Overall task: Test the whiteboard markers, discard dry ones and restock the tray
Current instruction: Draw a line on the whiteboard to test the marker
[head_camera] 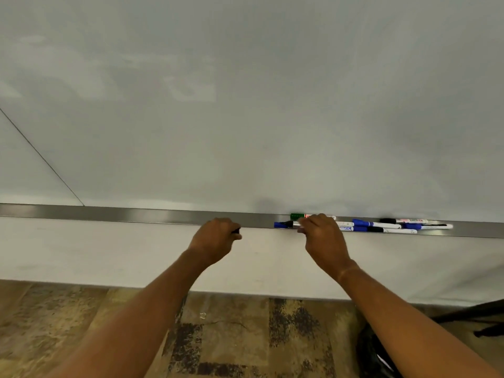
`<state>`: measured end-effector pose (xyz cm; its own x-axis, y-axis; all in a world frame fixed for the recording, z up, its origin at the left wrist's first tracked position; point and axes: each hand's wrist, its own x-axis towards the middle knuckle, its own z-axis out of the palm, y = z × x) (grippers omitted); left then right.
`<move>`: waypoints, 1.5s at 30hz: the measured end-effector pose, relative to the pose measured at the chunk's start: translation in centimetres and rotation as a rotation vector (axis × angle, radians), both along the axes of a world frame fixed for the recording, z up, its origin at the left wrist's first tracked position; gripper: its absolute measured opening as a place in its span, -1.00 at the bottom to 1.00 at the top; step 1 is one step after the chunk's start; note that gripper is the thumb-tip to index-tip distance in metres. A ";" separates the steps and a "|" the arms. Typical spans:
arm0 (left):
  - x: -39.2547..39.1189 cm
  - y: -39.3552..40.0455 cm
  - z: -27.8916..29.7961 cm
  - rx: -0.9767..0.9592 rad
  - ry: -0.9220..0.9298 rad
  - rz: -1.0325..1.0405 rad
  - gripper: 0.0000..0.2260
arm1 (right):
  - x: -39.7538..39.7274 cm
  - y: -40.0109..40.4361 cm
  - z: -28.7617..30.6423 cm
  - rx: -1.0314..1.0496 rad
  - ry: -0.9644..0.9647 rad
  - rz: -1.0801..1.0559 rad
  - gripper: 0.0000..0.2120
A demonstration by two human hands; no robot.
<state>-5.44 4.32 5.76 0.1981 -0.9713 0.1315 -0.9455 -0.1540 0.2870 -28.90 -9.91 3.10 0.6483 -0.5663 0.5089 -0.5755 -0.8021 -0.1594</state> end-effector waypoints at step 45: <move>3.4 -10.1 24.1 -0.868 -0.554 0.013 -0.51 | 7.7 -5.5 35.7 -0.356 -1.009 0.129 -0.80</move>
<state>-2.06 -5.78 29.85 -0.0941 -0.4959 0.8633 -0.9788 -0.1126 -0.1713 -21.24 -15.44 38.82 -0.1186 -0.2374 0.9641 -0.2168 -0.9414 -0.2585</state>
